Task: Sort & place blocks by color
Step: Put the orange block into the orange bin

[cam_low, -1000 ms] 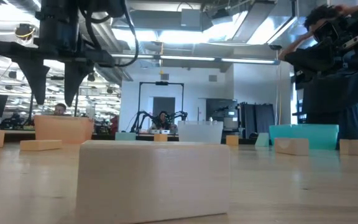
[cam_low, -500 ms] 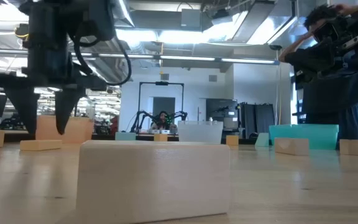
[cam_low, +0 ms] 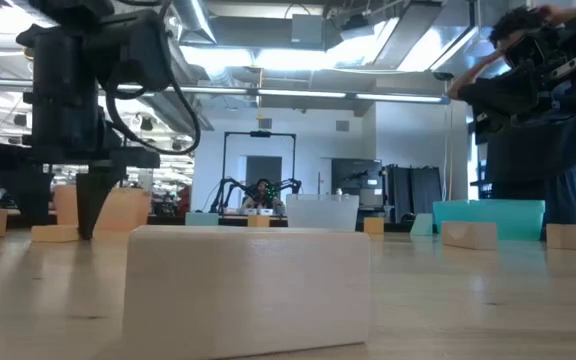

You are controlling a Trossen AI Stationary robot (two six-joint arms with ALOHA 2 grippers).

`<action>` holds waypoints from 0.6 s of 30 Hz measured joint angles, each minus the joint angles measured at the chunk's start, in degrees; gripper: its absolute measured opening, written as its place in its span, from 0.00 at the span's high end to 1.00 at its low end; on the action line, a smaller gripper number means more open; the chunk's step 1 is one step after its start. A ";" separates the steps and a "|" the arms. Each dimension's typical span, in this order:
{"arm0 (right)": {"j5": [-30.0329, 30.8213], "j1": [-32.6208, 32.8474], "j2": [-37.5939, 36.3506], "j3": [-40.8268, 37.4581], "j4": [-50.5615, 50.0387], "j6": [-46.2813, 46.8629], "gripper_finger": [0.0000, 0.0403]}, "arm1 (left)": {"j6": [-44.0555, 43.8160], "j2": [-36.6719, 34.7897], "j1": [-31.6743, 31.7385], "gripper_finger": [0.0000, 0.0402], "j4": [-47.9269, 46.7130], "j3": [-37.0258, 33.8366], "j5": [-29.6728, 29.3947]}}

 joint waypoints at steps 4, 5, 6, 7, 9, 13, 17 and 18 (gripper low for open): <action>0.00 0.01 0.00 -0.01 0.00 0.00 0.98 | 0.17 -0.26 -0.01 0.49 2.45 -1.49 0.22; 0.00 0.02 0.00 0.00 -0.01 0.00 0.98 | 0.17 -0.25 -0.03 0.49 2.59 -1.62 0.20; 0.00 0.01 0.00 -0.01 0.00 -0.01 0.98 | 0.15 -0.24 -0.03 0.49 2.65 -1.66 0.22; 0.00 0.01 0.00 -0.01 0.00 0.00 0.98 | 0.16 -0.23 -0.03 0.49 2.70 -1.68 0.24; 0.00 0.02 0.02 -0.01 0.00 0.00 0.98 | 0.16 -0.19 0.00 0.49 2.72 -1.68 0.24; 0.00 0.02 0.00 -0.01 0.00 0.00 0.98 | -0.05 -0.12 -0.03 0.49 2.80 -1.75 -0.51; 0.00 0.01 0.00 0.01 -0.01 -0.01 0.98 | -0.02 -0.07 -0.05 0.49 2.88 -1.79 -1.77; 0.00 0.02 0.00 0.00 -0.01 0.00 0.98 | 0.15 -0.07 -0.05 0.49 2.92 -1.79 -1.70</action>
